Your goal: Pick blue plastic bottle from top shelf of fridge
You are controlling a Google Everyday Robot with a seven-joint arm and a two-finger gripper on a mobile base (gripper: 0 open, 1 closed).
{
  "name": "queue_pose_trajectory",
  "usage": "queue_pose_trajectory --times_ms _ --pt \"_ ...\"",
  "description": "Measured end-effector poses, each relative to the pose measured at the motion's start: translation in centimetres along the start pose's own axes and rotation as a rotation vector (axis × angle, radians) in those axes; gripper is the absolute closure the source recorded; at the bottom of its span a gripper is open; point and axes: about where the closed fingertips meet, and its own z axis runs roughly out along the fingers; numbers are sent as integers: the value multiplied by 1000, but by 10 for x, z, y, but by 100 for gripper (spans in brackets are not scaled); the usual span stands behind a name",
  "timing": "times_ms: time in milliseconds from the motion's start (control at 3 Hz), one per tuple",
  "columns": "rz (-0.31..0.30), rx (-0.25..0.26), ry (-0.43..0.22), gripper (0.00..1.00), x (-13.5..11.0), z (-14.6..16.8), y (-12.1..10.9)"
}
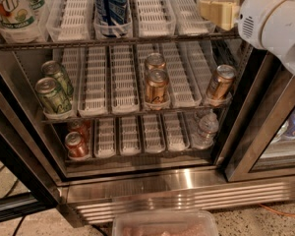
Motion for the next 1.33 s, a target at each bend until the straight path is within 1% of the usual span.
queue_pose_trajectory --times_ms 333,667,1000,1333 --pt "-7 40 -13 29 -4 -4 -13" --pt "-9 72 -24 35 -7 -7 -24" --pt "-9 73 -25 33 -8 -7 -24" --pt "-25 100 -25 34 -2 -2 -37"
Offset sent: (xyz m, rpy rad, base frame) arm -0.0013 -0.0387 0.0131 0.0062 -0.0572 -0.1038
